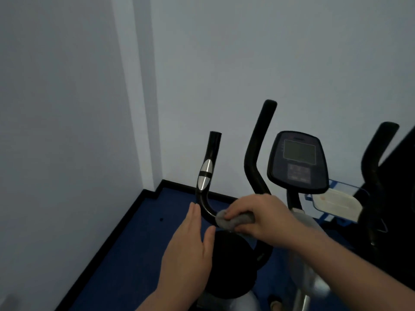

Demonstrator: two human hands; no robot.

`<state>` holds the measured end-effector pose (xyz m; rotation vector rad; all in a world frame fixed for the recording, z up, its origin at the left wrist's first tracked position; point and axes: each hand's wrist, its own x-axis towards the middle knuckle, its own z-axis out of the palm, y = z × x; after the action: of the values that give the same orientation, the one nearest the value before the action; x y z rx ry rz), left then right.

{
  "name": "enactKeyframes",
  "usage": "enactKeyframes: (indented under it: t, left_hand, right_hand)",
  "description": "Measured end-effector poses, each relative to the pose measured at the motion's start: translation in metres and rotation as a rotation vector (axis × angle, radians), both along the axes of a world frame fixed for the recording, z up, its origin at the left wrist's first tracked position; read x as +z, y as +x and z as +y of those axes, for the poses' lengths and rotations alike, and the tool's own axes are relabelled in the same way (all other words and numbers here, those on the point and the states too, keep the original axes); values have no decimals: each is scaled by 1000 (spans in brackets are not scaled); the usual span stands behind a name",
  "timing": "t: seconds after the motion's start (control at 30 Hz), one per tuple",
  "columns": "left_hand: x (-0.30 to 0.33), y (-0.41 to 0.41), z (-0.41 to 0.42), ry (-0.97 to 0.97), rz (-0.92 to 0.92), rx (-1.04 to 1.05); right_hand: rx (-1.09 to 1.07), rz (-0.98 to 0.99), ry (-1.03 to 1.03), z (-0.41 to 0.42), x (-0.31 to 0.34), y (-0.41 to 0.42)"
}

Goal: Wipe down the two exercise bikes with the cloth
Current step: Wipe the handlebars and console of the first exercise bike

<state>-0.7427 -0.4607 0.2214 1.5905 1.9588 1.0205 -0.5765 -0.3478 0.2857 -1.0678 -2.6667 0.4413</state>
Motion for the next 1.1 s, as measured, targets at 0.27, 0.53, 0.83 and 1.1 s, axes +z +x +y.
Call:
enactKeyframes:
  t: [0.27, 0.53, 0.83, 1.1]
  left_hand:
    - [4, 2, 2, 43, 211, 20]
    - [-4, -1, 0, 40, 47, -3]
    - [-10, -8, 8, 24, 5, -121]
    - [-9, -12, 8, 62, 76, -216]
  right_hand:
    - [18, 434, -19, 5, -16, -71]
    - [-86, 412, 1, 9, -31, -50]
    - [-66, 363, 103, 20, -19, -66]
    - [-333, 415, 220, 65, 13, -92]
